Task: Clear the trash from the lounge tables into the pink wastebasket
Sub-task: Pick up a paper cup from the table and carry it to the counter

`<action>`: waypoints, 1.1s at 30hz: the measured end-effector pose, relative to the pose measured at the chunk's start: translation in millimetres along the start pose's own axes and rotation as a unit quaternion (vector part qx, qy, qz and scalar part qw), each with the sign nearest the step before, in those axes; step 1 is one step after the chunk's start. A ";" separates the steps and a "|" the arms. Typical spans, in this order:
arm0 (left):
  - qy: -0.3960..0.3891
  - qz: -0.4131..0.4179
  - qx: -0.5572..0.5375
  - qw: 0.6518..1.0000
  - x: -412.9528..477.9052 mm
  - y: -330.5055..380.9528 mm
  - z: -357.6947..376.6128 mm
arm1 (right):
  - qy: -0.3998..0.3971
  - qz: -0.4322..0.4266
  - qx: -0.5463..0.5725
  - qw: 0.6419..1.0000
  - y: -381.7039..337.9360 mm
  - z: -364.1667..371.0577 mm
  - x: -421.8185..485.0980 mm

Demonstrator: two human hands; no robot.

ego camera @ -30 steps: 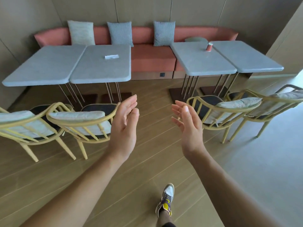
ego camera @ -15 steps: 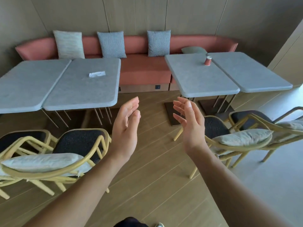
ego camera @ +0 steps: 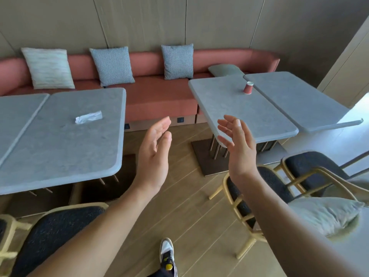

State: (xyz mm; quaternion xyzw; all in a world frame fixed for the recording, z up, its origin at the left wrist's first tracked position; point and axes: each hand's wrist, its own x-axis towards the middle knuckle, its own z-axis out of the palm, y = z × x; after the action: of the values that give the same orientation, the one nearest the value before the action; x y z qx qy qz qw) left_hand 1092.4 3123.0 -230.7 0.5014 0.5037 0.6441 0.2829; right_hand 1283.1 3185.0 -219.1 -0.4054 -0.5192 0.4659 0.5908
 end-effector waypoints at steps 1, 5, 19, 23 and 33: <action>-0.008 -0.002 0.000 1.000 29.1 -9.6 -1.0 | 0.006 0.000 0.000 1.000 6.1 10.4 26.3; -0.043 0.004 0.000 0.999 108.4 -31.6 -6.3 | 0.031 -0.008 0.001 0.999 23.2 38.0 98.7; -0.099 -0.010 -0.022 0.995 317.6 -108.3 67.3 | 0.087 0.005 -0.004 0.996 102.8 56.7 303.0; -0.116 -0.009 -0.031 0.993 376.8 -137.8 113.5 | 0.101 0.008 0.003 0.995 129.5 39.5 369.5; -0.161 -0.048 -0.041 0.985 526.4 -212.2 264.2 | 0.187 0.049 0.009 0.981 169.9 -61.8 551.6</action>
State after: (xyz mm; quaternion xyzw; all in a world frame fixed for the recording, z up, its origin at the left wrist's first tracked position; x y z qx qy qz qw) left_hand 1131.1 3747.8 -241.3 0.5623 0.4482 0.5604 0.4110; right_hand 1337.2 3761.4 -260.9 -0.5054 -0.3745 0.4149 0.6574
